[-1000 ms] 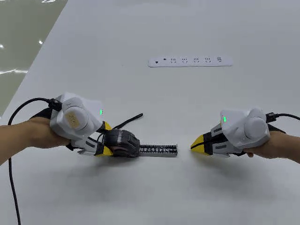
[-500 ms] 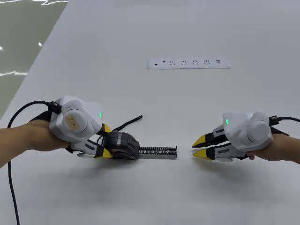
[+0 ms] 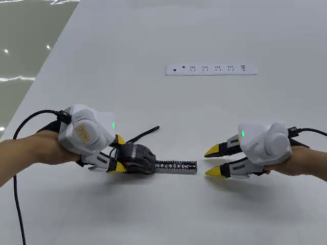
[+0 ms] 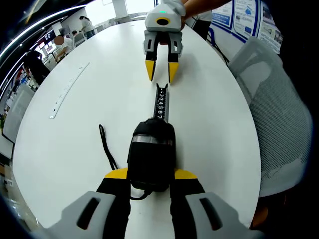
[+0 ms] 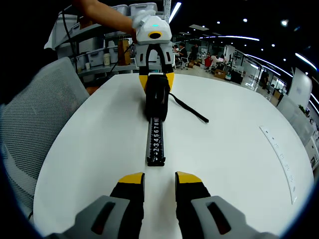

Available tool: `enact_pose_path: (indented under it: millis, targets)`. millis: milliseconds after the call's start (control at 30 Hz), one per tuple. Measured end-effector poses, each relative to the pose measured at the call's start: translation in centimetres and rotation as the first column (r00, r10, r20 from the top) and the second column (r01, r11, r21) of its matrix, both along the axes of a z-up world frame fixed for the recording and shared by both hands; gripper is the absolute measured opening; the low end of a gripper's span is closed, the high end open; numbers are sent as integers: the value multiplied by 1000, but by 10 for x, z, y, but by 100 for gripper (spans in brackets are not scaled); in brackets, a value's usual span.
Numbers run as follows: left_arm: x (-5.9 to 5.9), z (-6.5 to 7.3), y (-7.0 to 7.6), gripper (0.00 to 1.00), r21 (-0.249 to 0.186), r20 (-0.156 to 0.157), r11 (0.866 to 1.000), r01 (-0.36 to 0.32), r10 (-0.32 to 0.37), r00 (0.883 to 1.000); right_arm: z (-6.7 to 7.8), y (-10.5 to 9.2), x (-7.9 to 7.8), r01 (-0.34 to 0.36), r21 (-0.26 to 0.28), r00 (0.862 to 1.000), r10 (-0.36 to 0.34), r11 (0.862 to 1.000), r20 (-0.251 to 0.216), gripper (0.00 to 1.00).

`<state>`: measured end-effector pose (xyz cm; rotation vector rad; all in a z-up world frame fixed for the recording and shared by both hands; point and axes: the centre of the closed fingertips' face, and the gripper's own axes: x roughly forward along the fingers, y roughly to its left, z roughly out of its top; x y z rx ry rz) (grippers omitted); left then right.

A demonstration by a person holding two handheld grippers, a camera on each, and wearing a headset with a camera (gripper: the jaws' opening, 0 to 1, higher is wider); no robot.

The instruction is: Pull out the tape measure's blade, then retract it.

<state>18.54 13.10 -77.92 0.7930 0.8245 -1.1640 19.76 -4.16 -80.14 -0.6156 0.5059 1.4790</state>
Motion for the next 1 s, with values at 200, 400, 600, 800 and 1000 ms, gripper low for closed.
enact_pose_path:
  millis: [200, 400, 600, 800, 1000]
  targets:
    - [-1, 1, -1, 25, -3, 0, 1000, -4, 4, 1000, -2, 8, -2, -9, 6, 1000, 9, 1000, -9, 26]
    - [-2, 2, 0, 25, -1, 1, 1000, 0, 0, 1000, -4, 19, -5, -14, 17, 1000, 15, 1000, -16, 26]
    - [-2, 2, 0, 25, 4, 1, 1000, 6, -6, 1000, -6, 25, -9, -27, 25, 1000, 27, 999, -12, 24]
    - [-3, 3, -1, 25, 6, -2, 1000, 13, -13, 1000, -7, 26, -7, -10, 36, 1000, 11, 999, -22, 16]
    - [-2, 3, 0, 25, 3, -3, 1000, 12, -12, 1000, -4, 28, -8, 13, 44, 999, -11, 999, -34, 15]
